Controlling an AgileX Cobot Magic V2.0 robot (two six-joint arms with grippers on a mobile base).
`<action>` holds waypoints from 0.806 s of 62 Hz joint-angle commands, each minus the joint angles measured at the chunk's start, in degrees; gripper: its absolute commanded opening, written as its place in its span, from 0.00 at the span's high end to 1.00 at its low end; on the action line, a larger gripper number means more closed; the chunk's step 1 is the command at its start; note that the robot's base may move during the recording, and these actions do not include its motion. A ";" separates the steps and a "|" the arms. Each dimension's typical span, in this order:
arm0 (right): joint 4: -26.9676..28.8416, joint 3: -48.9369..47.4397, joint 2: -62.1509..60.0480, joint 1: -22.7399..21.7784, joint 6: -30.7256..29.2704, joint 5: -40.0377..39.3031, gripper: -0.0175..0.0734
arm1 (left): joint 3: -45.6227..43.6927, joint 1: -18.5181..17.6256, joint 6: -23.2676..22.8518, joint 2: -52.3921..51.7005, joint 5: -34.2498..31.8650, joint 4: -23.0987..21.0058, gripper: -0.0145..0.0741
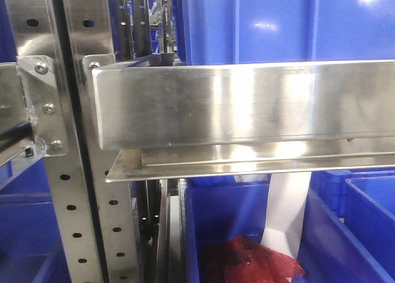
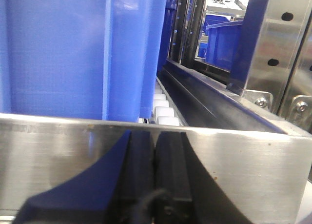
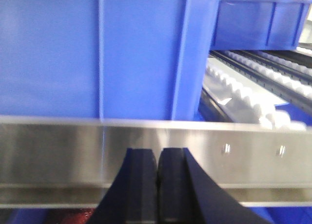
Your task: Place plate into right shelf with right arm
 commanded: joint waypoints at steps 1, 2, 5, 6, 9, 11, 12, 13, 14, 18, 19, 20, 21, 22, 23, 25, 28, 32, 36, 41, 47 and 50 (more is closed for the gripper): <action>0.40 3.35 -0.69 -0.68 -1.00 -10.48 0.75 | 0.49 0.09 -0.34 -0.67 -5.09 0.01 0.89; 0.40 4.18 -0.77 -0.68 -1.00 -11.40 0.75 | 0.49 0.09 -0.34 -0.67 -5.09 0.01 0.89; 0.40 6.58 -1.11 -0.68 -1.00 -14.20 0.75 | 0.49 0.09 -0.34 -0.67 -5.09 0.01 0.89; 0.40 7.76 -1.22 -0.68 -0.94 -15.18 0.75 | 0.49 0.09 -0.34 -0.67 -5.09 0.01 0.89; 0.54 9.52 -1.36 -0.68 -0.87 -18.19 0.75 | 0.49 0.09 -0.34 -0.67 -5.09 0.01 0.89; 0.56 9.22 -1.37 -0.68 -0.88 -16.19 0.75 | 0.49 0.09 -0.34 -0.67 -5.09 0.01 0.89; 0.56 9.16 -1.37 -0.68 -0.88 -15.91 0.75 | 0.49 0.09 -0.34 -0.67 -5.09 0.01 0.89; 0.56 9.16 -1.37 -0.68 -0.93 -15.97 0.75 | 0.49 0.09 -0.34 -0.67 -5.09 0.01 0.89; 0.56 9.16 -1.37 -0.68 -0.93 -15.97 0.75 | 0.49 0.09 -0.34 -0.67 -5.09 0.01 0.89; 0.56 9.16 -1.52 -0.68 -0.93 -15.83 0.75 | 0.49 0.09 -0.34 -0.67 -5.09 0.01 0.89; 0.56 9.16 -1.66 -0.68 -0.93 -15.76 0.75 | 0.49 0.09 -0.34 -0.67 -5.09 0.01 0.89; 0.56 9.16 -1.88 -0.68 -0.93 -15.70 0.75 | 0.49 0.09 -0.34 -0.67 -5.09 0.01 0.89; 0.56 9.21 -2.08 -0.68 -0.93 -15.63 0.75 | 0.49 0.09 -0.34 -0.67 -5.09 0.01 0.89; 0.56 9.21 -2.37 -0.68 -0.93 -15.55 0.75 | 0.49 0.09 -0.34 -0.67 -5.09 0.01 0.89; 0.56 9.21 -2.66 -0.68 -0.93 -15.30 0.75 | 0.49 0.09 -0.34 -0.67 -5.09 0.01 0.89; 0.56 9.21 -3.40 -0.68 -0.93 -14.88 0.75 | 0.49 0.09 -0.34 -0.67 -5.09 0.01 0.89; 0.56 9.21 -5.08 -0.68 -0.93 -13.94 0.75 | 0.49 0.09 -0.34 -0.67 -5.09 0.01 0.89; 0.56 9.21 -5.03 -0.68 -0.93 -13.57 0.75 | 0.49 0.09 -0.34 -0.67 -5.09 0.01 0.89; 0.56 9.21 -5.06 -0.68 -0.93 -12.77 0.75 | 0.49 0.09 -0.34 -0.67 -5.09 0.01 0.89; 0.56 9.21 -5.06 -0.68 -0.93 -12.62 0.75 | 0.49 0.09 -0.34 -0.67 -5.09 0.01 0.89; 0.56 9.21 -5.06 -0.68 -0.93 -12.68 0.75 | 0.49 0.09 -0.34 -0.67 -5.09 0.01 0.89; 0.56 9.21 -5.06 -0.68 -0.93 -12.68 0.75 | 0.49 0.09 -0.34 -0.67 -5.09 0.01 0.89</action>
